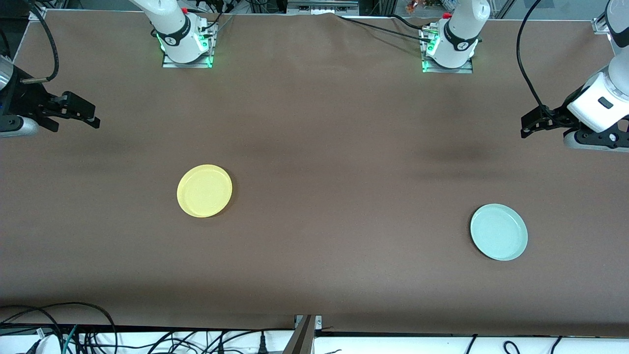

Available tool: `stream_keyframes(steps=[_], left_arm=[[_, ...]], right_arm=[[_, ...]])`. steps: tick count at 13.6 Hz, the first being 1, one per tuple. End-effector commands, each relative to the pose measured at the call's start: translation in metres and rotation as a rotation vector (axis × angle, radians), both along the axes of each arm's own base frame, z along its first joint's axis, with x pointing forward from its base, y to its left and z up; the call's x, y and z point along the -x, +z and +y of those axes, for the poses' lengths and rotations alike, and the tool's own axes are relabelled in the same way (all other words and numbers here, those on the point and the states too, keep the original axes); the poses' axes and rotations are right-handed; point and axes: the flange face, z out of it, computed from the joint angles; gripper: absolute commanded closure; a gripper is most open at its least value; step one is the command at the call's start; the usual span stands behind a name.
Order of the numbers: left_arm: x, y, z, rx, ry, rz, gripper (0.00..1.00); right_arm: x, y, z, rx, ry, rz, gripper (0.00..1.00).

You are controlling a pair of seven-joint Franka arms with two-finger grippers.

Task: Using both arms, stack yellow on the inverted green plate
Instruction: 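Move the left gripper down toward the rim of the green plate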

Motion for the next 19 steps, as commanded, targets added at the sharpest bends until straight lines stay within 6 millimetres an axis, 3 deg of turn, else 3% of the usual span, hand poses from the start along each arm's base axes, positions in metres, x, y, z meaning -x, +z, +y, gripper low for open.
stream_keyframes(steps=[1,4,6,9,10,12,13,15,19], left_arm=[[0.0,0.0,0.004,0.021,-0.009,-0.009,0.0],[-0.004,-0.004,0.004,0.02,0.003,0.0,0.0],[-0.004,-0.019,0.016,0.049,0.026,0.09,0.0],[-0.02,-0.02,0.02,0.038,0.005,0.089,0.0],[-0.025,-0.025,0.026,0.042,-0.031,0.097,0.0],[-0.03,-0.039,0.06,0.052,-0.076,0.107,0.0],[-0.039,-0.053,0.077,0.059,-0.106,0.112,0.0],[-0.069,-0.09,0.091,0.062,-0.206,0.088,0.0],[-0.121,-0.195,0.112,-0.006,-0.354,-0.009,0.0]], right_arm=[[0.003,0.0,-0.002,-0.003,0.014,-0.018,0.0],[0.002,0.0,-0.003,0.007,0.015,-0.019,0.0],[0.002,0.0,-0.005,0.011,0.012,-0.019,0.0],[0.001,-0.001,-0.005,0.012,0.012,-0.019,0.0],[0.001,-0.001,-0.004,0.013,0.012,-0.024,0.0],[0.001,-0.002,-0.004,0.013,0.012,-0.022,0.0],[0.001,-0.001,-0.005,0.013,0.01,-0.022,0.0],[0.002,-0.004,-0.003,0.013,0.014,-0.018,0.0],[0.002,-0.007,-0.003,0.013,0.012,-0.012,0.0]])
